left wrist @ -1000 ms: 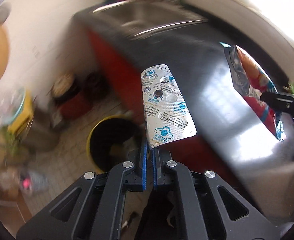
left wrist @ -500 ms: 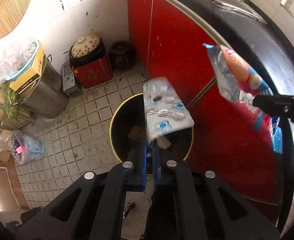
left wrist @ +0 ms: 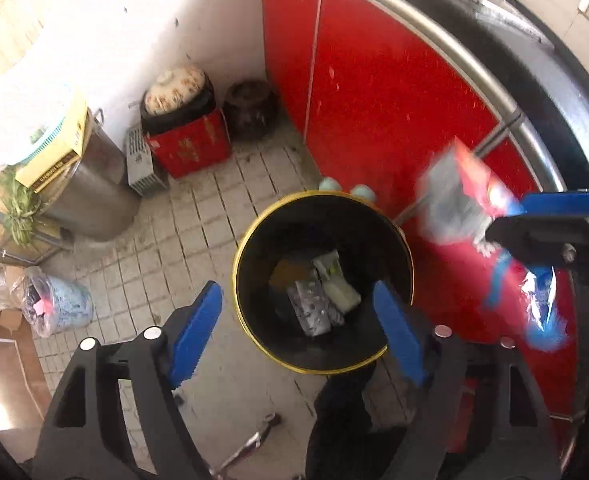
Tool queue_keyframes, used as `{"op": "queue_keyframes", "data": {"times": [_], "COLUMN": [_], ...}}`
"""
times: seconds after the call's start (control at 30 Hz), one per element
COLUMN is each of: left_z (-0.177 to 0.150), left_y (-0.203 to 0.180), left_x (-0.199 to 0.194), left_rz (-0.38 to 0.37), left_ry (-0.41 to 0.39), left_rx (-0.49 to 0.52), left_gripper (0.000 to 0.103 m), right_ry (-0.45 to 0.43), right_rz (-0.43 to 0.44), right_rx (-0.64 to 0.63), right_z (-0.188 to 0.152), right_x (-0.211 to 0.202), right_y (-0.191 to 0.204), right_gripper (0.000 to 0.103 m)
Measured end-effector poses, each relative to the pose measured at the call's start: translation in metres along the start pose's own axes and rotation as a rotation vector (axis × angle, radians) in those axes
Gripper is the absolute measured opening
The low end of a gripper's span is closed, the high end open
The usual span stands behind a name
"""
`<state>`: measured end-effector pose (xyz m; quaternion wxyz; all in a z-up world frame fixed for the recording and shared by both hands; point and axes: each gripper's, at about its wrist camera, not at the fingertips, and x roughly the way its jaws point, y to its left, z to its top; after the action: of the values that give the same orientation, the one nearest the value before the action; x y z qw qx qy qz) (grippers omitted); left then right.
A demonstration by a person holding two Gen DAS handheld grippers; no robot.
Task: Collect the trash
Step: 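Carry blister pack and snack wrapper to the bin and drop both inside, then return both open tools to the countertop trash pile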
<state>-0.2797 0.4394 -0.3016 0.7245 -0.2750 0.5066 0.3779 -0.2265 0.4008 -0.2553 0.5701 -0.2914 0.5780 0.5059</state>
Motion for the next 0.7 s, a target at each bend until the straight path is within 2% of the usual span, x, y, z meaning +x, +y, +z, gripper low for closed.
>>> {"op": "queue_keyframes", "data": {"times": [0.13, 0.23, 0.37, 0.57, 0.63, 0.7], "left_z": [-0.002, -0.005, -0.006, -0.002, 0.001, 0.004], "left_y": [0.001, -0.001, -0.004, -0.02, -0.035, -0.06], "left_x": [-0.005, -0.015, -0.031, -0.07, -0.087, -0.103], "left_rz": [0.008, 0.024, 0.031, 0.012, 0.023, 0.0], "left_ry": [0.008, -0.003, -0.012, -0.066, -0.101, -0.126], "left_rx": [0.004, 0.003, 0.015, -0.002, 0.02, 0.066], "left_gripper": [0.078, 0.084, 0.084, 0.09, 0.092, 0.092], "right_ry": [-0.02, -0.046, -0.073, -0.193, -0.251, -0.311], "right_rz": [0.028, 0.027, 0.033, 0.036, 0.006, -0.035], "right_rx": [-0.009, -0.006, -0.002, 0.056, 0.096, 0.156], "right_z": [-0.007, -0.014, -0.021, -0.047, -0.067, -0.094], "right_x": [-0.013, -0.028, -0.047, -0.118, -0.151, -0.183], "right_y": [0.005, 0.008, 0.009, -0.006, -0.023, -0.047], "right_gripper": [0.065, 0.066, 0.066, 0.074, 0.078, 0.079]}}
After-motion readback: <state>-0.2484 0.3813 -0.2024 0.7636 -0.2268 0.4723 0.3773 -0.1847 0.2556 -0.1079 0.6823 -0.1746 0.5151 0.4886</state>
